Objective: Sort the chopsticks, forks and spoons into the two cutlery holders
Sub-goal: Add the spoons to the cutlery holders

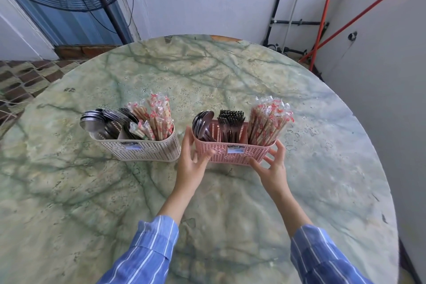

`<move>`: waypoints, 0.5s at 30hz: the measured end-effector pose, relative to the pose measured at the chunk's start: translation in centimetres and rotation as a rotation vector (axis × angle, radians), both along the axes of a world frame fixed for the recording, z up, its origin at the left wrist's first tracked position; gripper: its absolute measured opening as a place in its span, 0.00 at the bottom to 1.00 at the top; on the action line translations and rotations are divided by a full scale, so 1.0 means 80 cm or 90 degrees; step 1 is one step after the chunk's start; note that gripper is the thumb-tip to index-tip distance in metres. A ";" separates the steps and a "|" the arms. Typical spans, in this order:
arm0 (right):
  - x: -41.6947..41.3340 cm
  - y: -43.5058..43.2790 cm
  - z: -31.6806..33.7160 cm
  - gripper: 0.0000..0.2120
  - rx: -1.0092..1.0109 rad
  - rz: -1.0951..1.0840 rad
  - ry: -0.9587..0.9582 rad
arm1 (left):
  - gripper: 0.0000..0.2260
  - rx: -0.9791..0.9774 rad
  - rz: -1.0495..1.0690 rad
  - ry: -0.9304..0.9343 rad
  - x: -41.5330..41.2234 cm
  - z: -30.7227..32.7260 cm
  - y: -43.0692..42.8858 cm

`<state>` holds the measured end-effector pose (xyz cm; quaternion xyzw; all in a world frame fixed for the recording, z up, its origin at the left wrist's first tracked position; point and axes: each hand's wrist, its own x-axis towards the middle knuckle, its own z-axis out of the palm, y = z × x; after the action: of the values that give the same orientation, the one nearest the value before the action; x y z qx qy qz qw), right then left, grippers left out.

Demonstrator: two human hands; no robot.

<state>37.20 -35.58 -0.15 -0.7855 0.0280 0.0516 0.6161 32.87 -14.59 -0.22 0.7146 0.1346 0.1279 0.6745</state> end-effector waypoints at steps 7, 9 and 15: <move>0.000 -0.001 0.001 0.38 -0.016 0.007 0.010 | 0.22 0.029 0.072 -0.077 0.010 0.035 -0.002; 0.002 -0.001 0.003 0.38 -0.019 0.012 0.012 | 0.20 0.045 0.070 -0.082 0.014 0.034 0.000; 0.003 -0.003 0.004 0.39 -0.025 0.022 0.015 | 0.19 0.133 0.044 -0.052 0.023 0.035 0.006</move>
<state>37.45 -35.79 0.19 -0.7969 0.0231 0.0711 0.5994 34.75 -14.15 2.55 0.7702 0.1179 0.1933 0.5962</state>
